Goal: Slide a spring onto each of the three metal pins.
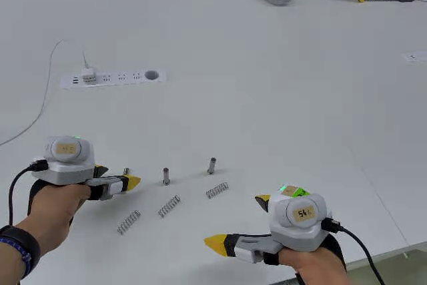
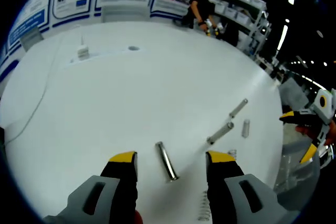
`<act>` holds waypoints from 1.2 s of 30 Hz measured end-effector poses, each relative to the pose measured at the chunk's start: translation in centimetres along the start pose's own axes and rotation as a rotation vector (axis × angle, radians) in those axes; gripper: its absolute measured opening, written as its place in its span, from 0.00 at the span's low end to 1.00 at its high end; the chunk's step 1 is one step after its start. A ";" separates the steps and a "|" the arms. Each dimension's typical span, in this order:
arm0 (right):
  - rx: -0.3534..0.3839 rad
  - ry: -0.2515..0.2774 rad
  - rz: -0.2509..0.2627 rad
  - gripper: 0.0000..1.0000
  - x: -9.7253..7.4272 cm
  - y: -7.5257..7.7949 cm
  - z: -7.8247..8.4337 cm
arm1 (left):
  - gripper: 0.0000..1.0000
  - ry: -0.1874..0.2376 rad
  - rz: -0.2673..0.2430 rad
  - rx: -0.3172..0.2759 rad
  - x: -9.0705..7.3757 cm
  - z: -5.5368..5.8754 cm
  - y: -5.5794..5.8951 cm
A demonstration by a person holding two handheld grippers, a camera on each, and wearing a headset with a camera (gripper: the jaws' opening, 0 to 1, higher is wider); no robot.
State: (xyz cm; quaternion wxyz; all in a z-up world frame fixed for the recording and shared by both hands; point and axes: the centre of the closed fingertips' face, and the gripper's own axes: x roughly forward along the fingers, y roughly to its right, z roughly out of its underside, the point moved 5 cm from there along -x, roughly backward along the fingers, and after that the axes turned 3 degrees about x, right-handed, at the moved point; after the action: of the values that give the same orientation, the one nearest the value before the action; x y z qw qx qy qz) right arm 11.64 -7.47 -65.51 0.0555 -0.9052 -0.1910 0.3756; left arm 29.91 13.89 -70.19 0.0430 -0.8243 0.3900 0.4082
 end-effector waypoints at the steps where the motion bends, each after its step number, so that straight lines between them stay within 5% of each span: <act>1: 0.002 -0.001 0.001 0.88 0.0 0.0 0.0 | 0.51 -0.005 0.001 0.000 0.2 0.0 0.0; 21: 0.019 -0.009 0.001 0.88 0.1 0.2 0.4 | 0.18 -0.042 -0.051 -0.056 2.4 0.1 -0.4; 28: 0.021 -0.015 -0.004 0.88 0.2 0.1 0.6 | 0.11 -0.069 -0.119 0.034 2.5 -0.1 -0.3; 34: 0.016 -0.014 -0.010 0.88 0.4 -0.1 0.5 | 0.12 -0.116 -0.167 0.220 2.8 -0.2 0.1; 36: 0.016 -0.014 -0.011 0.88 0.4 -0.2 0.5 | 0.11 -0.108 -0.171 0.226 3.0 -0.2 0.3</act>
State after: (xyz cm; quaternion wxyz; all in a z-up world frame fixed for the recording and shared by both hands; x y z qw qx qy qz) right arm 11.44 -7.19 -66.09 0.0635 -0.9011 -0.1932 0.3829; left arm 30.94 11.82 -72.11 0.1908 -0.8212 0.3590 0.4004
